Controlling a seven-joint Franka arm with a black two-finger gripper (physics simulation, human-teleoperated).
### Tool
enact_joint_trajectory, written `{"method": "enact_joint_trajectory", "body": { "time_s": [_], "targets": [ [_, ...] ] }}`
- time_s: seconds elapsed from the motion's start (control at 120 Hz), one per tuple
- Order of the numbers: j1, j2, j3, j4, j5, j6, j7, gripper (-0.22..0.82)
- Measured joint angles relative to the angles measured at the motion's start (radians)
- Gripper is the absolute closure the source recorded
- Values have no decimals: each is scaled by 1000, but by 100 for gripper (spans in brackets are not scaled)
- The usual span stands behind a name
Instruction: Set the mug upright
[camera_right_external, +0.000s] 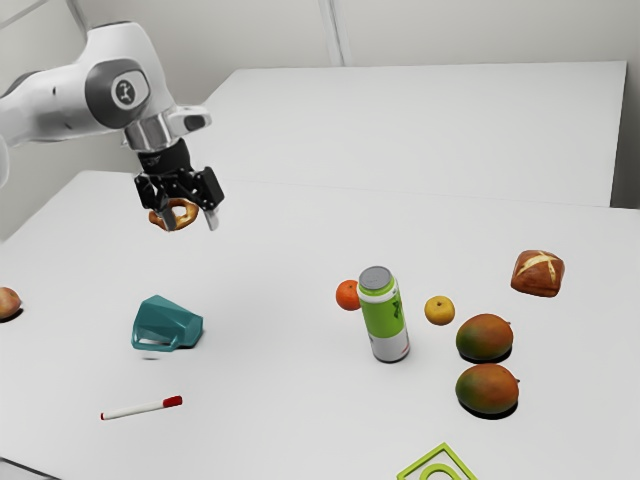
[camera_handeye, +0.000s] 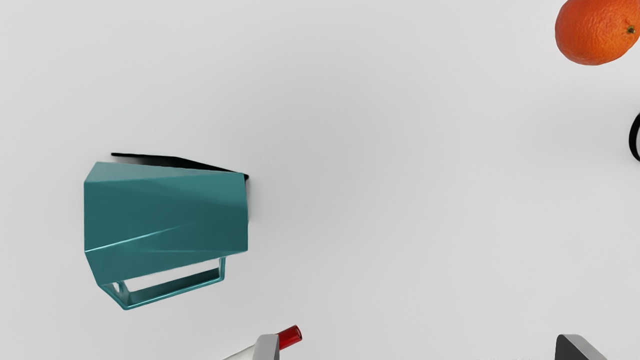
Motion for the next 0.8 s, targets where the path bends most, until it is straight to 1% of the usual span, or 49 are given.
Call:
{"method": "enact_joint_trajectory", "body": {
  "time_s": [0.208, 0.425, 0.542, 0.642, 0.8],
  "targets": [
    [75, -24, -1, -114, -81, 88, 138, 0],
    [268, -48, -2, -204, -125, 145, 258, 0],
    [315, -46, -1, -235, -156, 163, 319, 0],
    [346, -38, 0, -262, -196, 177, 374, 0],
    [417, 18, 0, -271, -250, 190, 464, 0]
  ]
}}
